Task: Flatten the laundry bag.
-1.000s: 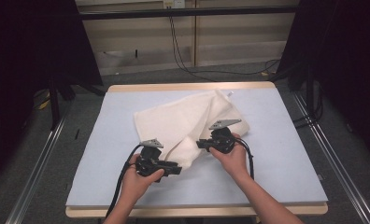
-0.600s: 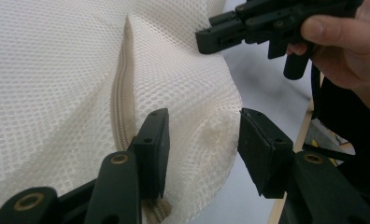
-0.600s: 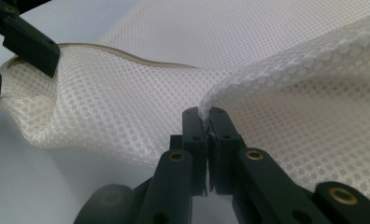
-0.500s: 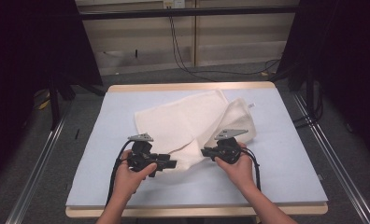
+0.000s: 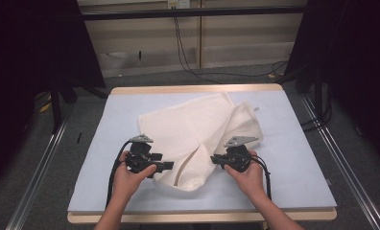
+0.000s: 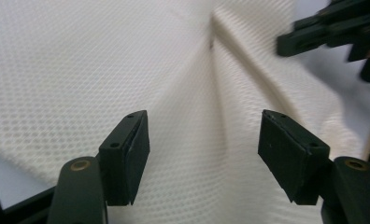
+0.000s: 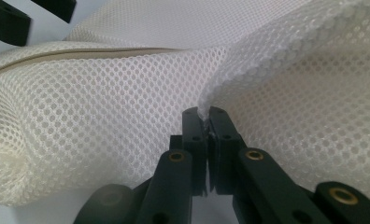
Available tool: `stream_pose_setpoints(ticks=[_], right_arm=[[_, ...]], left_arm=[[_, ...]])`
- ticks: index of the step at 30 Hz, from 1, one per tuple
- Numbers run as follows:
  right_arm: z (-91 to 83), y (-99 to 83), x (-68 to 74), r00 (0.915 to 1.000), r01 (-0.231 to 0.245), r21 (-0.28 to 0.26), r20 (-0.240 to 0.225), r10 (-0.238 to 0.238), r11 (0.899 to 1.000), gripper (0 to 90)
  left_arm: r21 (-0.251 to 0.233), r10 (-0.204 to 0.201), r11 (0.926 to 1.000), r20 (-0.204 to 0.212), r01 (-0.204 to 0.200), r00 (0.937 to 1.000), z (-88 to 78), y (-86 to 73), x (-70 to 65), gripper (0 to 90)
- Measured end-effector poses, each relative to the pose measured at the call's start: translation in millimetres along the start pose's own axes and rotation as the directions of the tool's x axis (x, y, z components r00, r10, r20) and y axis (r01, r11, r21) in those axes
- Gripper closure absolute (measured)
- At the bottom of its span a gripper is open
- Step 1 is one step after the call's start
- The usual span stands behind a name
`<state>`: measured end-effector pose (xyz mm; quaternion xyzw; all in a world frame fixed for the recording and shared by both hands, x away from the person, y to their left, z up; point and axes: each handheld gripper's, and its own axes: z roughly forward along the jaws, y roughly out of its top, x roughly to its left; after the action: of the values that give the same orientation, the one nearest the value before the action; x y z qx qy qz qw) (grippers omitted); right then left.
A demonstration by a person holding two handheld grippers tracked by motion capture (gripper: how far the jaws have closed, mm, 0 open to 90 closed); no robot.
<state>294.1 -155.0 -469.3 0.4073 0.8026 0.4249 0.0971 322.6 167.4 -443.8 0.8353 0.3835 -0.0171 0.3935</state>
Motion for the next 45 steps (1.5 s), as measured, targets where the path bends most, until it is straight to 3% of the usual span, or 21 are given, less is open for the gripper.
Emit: stream_pose_setpoints(ticks=[2, 5, 8, 12, 16, 20, 23, 24, 29, 32, 33, 35, 37, 39, 40, 41, 42, 43, 45], right_arm=[[-2.4, -1.3, 1.2, 1.0, 0.005, 0.001, 0.0, -0.005, 1.0, 86.5], [-5.6, -2.6, 4.0, 0.9997, 0.023, -0.002, -0.002, -0.023, 1.0, 86.4], [-8.5, -4.6, 5.5, 0.9995, 0.03, 0.0, -0.005, -0.03, 1.0, 86.4], [-11.2, -7.9, 5.7, 0.9996, 0.026, 0.002, -0.013, -0.026, 1.0, 86.4], [-12.0, -9.4, 5.1, 0.9996, 0.021, 0.0, -0.02, -0.021, 1.0, 86.4], [-12.2, -10.1, 5.2, 0.9996, 0.02, -0.002, -0.02, -0.02, 1.0, 86.4], [-11.4, -10.5, 4.8, 0.9996, 0.019, -0.003, -0.021, -0.019, 1.0, 86.4], [-11.2, -10.7, 4.8, 0.9997, 0.013, -0.001, -0.022, -0.013, 1.0, 86.4], [-10.7, -10.8, 4.8, 0.9997, 0.009, -0.003, -0.022, -0.009, 1.0, 86.4], [-10.5, -10.6, 5.5, 0.9998, 0.01, -0.002, -0.019, -0.01, 1.0, 86.4], [-10.4, -10.5, 5.6, 0.9998, 0.009, -0.001, -0.018, -0.009, 1.0, 86.4], [-9.8, -10.2, 5.5, 0.9998, 0.01, 0.001, -0.019, -0.01, 1.0, 86.4], [-9.2, -10.1, 5.3, 0.9998, 0.011, 0.001, -0.017, -0.011, 1.0, 86.4], [-9.0, -9.8, 5.4, 0.9998, 0.01, 0.001, -0.017, -0.01, 1.0, 86.4], [-9.2, -9.7, 5.4, 0.9998, 0.01, 0.0, -0.017, -0.01, 1.0, 86.4], [-9.7, -9.7, 5.0, 0.9998, 0.012, -0.001, -0.018, -0.012, 1.0, 86.4], [-9.9, -9.5, 5.3, 0.9998, 0.008, -0.003, -0.018, -0.008, 1.0, 86.4], [-10.4, -9.5, 4.9, 0.9997, 0.012, -0.004, -0.019, -0.012, 1.0, 86.4], [-11.0, -9.1, 4.4, 0.9997, 0.011, -0.01, -0.022, -0.011, 1.0, 86.4]], left_arm=[[0.014, 0.021, 0.9997, -0.031, -0.021, 0.9993, 4.8, -2.0, 3.2, 35.2], [0.041, 0.026, 0.9988, -0.03, -0.025, 0.9992, 11.1, -5.7, 8.8, 38.0], [0.065, 0.046, 0.997, -0.056, -0.042, 0.9974, 14.7, -9.6, 13.6, 39.7], [0.055, 0.049, 0.9974, -0.053, -0.046, 0.9974, 16.9, -12.3, 15.8, 39.5], [0.023, 0.024, 0.9995, -0.122, -0.022, 0.9922, 11.3, -12.3, 18.6, 40.7], [0.046, 0.062, 0.9973, -0.097, -0.057, 0.9933, 10.0, -14.2, 21.0, 37.8], [0.061, 0.073, 0.9958, -0.098, -0.067, 0.9925, 15.0, -15.2, 16.8, 37.1], [0.059, 0.083, 0.9953, -0.119, -0.076, 0.9894, 17.1, -15.6, 14.8, 38.2], [0.102, 0.151, 0.9858, -0.184, -0.134, 0.9713, 18.3, -14.8, 9.0, 47.5], [0.087, 0.132, 0.9895, -0.218, -0.115, 0.9669, 21.1, -15.0, 4.4, 55.5], [0.105, 0.152, 0.986, -0.245, -0.129, 0.9575, 21.1, -14.7, 2.2, 58.3], [0.089, 0.133, 0.9895, -0.248, -0.114, 0.9596, 23.1, -14.6, -0.5, 68.2], [0.101, 0.136, 0.9882, -0.237, -0.115, 0.962, 24.0, -13.6, -2.5, 75.3], [0.095, 0.107, 0.9917, -0.236, -0.087, 0.9657, 24.8, -12.9, -3.0, 88.2], [0.078, 0.078, 0.9951, -0.241, -0.061, 0.9673, 26.5, -11.9, -3.8, 89.3], [0.098, 0.093, 0.9927, -0.24, -0.071, 0.9663, 25.6, -10.6, -2.8, 90.0], [0.076, 0.059, 0.9963, -0.245, -0.042, 0.9676, 27.4, -10.0, -3.1, 90.0], [0.094, 0.075, 0.9941, -0.241, -0.054, 0.9676, 25.9, -8.9, -0.7, 90.0], [0.073, 0.06, 0.9964, -0.264, -0.042, 0.9625, 26.9, -7.8, 1.6, 90.0]])
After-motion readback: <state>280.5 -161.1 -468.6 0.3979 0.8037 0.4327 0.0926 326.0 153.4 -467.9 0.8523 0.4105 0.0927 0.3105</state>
